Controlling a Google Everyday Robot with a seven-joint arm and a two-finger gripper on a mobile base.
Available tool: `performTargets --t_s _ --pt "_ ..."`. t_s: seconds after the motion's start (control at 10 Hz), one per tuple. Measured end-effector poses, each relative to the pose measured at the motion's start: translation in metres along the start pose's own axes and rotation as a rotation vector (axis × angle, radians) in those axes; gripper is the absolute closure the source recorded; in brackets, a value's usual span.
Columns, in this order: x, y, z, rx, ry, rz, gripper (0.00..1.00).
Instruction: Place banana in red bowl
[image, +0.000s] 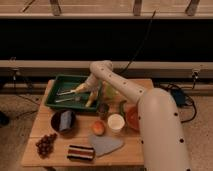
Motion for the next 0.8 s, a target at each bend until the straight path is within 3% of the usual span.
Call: performTargets --t_s 0.5,0.7,0.8 --pt "-0.0001 0.0033 0.0006 -0.035 0.0 -0.021 0.8" --pt "-0.0014 0.0056 0.0004 -0.046 -0.001 -0.024 0.95" --pt "-0.0019 0.0069 -0.0006 -0.051 -0.001 -0.022 0.96"
